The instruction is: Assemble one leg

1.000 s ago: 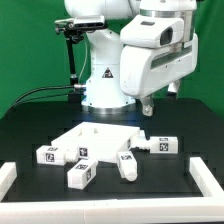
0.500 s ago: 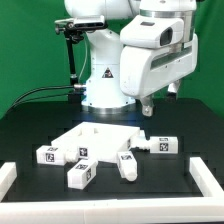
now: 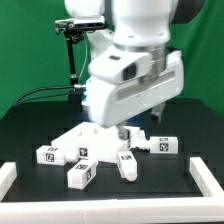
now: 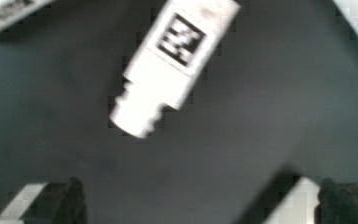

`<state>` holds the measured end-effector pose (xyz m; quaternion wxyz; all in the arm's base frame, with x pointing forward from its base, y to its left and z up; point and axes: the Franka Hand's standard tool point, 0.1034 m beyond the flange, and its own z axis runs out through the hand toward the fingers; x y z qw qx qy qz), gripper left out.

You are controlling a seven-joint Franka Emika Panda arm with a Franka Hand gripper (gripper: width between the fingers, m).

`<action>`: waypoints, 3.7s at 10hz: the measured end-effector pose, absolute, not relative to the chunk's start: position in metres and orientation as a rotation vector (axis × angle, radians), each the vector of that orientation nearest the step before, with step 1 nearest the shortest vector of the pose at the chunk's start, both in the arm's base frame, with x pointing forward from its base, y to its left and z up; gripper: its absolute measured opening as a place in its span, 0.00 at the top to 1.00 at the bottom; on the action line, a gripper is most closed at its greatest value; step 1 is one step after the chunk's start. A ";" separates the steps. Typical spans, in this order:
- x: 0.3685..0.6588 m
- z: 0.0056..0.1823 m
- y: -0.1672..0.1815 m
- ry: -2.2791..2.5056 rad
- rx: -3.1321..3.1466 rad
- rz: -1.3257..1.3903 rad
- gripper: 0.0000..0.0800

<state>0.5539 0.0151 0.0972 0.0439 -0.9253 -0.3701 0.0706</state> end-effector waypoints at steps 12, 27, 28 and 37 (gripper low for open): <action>0.532 0.009 0.009 -0.795 -2.912 0.273 0.19; 0.546 0.094 -0.049 -0.832 -2.835 0.367 0.64; 0.546 0.096 -0.048 -0.839 -2.833 0.364 0.64; 0.475 0.072 -0.139 -0.655 -2.863 0.408 0.64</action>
Offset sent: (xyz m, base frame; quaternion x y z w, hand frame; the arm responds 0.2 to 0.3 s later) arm 0.0000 0.0000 0.0000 0.0000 0.0000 0.0000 1.0000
